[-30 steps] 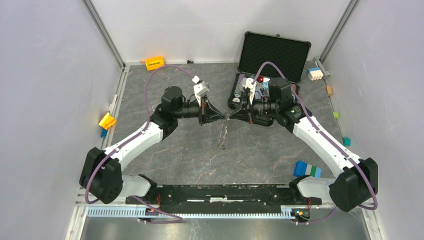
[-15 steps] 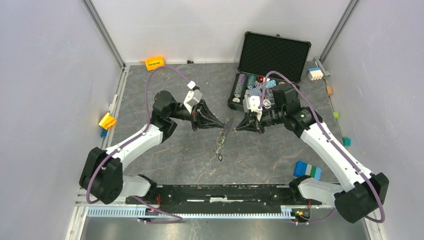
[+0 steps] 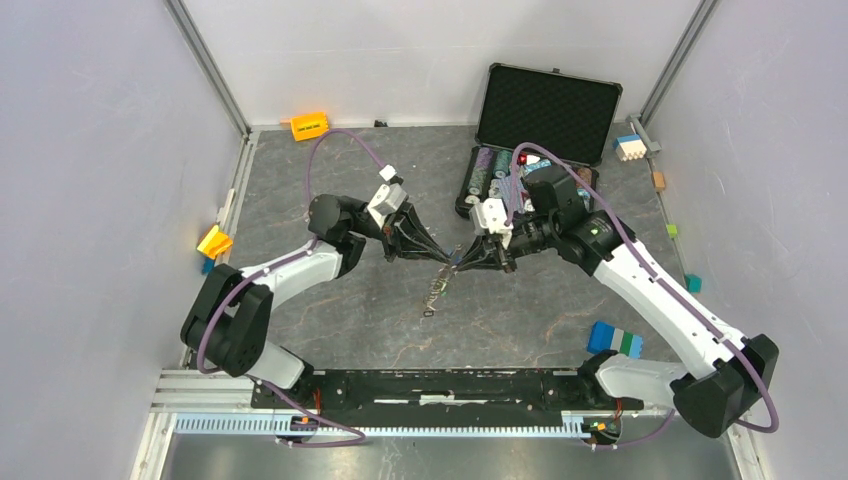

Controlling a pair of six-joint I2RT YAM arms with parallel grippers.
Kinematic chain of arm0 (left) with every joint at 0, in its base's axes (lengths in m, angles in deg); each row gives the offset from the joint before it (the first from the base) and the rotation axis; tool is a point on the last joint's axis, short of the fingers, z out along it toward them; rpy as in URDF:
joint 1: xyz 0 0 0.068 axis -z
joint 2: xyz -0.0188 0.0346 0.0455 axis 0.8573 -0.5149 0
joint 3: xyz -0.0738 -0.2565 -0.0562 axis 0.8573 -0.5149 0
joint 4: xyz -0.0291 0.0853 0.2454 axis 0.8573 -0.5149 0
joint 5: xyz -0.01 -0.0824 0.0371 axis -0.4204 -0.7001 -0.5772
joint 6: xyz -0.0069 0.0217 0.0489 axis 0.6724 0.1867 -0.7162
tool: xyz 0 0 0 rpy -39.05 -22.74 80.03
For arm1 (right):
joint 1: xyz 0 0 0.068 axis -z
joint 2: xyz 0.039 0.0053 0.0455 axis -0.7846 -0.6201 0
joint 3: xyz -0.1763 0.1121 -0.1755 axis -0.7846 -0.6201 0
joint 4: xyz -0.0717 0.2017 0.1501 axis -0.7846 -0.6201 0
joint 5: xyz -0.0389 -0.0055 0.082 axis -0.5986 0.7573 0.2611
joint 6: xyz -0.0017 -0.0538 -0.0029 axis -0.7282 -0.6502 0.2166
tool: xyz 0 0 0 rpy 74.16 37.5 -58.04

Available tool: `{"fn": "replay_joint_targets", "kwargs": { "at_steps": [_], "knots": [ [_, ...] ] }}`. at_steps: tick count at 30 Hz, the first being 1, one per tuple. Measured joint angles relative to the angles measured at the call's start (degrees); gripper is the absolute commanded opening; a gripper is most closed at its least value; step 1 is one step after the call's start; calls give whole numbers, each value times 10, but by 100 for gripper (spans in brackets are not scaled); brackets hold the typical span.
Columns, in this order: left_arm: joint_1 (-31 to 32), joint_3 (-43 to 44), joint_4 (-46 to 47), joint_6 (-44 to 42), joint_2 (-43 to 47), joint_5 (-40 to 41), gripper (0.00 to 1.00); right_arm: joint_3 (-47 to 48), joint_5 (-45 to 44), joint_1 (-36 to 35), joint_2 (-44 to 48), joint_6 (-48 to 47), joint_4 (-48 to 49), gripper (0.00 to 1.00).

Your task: Put the keys on the keyring

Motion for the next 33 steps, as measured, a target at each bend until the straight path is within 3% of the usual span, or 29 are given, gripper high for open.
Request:
{"fn": "replay_joint_targets", "kwargs": {
  "at_steps": [18,33],
  "knots": [
    [7,0,63,57,-7,3,2,4,-105,-29,-8,82,42,0],
    [7,0,62,58,-7,24,2,23,-119,-29,29,12,-33,0]
  ]
}}
